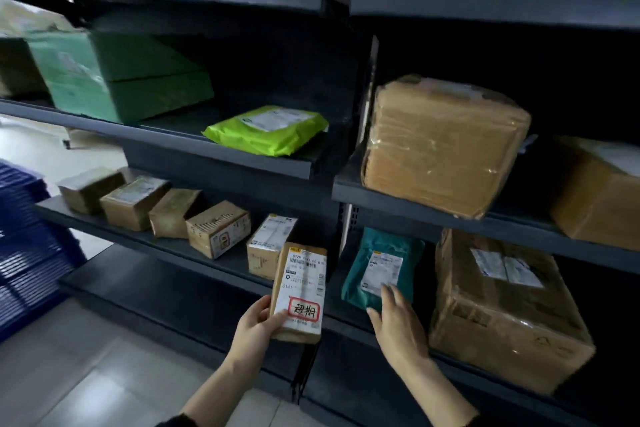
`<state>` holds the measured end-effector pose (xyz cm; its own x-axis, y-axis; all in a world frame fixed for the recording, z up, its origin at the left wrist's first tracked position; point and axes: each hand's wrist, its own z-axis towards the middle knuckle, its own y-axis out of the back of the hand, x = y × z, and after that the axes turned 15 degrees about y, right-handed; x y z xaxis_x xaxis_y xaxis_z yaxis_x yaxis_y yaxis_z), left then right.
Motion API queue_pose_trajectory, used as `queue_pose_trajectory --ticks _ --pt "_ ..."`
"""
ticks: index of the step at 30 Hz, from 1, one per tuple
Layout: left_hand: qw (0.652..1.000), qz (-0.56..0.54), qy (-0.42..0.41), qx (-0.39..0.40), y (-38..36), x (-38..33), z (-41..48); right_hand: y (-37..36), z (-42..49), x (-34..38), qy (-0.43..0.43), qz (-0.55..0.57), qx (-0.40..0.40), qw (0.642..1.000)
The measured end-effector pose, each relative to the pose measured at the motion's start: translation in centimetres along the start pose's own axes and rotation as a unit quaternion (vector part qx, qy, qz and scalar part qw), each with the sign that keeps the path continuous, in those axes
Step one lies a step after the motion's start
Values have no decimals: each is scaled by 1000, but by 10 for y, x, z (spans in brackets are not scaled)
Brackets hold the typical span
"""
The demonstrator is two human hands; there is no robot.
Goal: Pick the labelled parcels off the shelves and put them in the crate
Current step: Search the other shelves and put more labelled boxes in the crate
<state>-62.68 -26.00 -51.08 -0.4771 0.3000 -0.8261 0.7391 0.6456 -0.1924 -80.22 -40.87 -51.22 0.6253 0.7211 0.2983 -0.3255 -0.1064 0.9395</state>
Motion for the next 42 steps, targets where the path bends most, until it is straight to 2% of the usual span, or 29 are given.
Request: queue_pose_trajectory --ticks 6,10,19,25,33,37,42 --pt "998 -13 47 -34 18 -67 -69 78 0 75 42 37 50 997" --pt "997 -24 47 -62 29 -110 -121 128 5 126 66 70 81 992" --pt "994 -62 8 -87 74 -196 -223 220 23 248 146 131 65 978" --pt "995 -71 3 -74 134 -222 -261 224 20 319 141 135 57 979" --pt "998 -36 8 -52 255 -245 -276 191 4 417 57 102 44 992" --pt "999 -12 24 -38 287 -252 -267 184 4 440 22 101 22 994" --pt "999 12 28 -20 303 -256 -235 167 11 434 -20 91 22 995"
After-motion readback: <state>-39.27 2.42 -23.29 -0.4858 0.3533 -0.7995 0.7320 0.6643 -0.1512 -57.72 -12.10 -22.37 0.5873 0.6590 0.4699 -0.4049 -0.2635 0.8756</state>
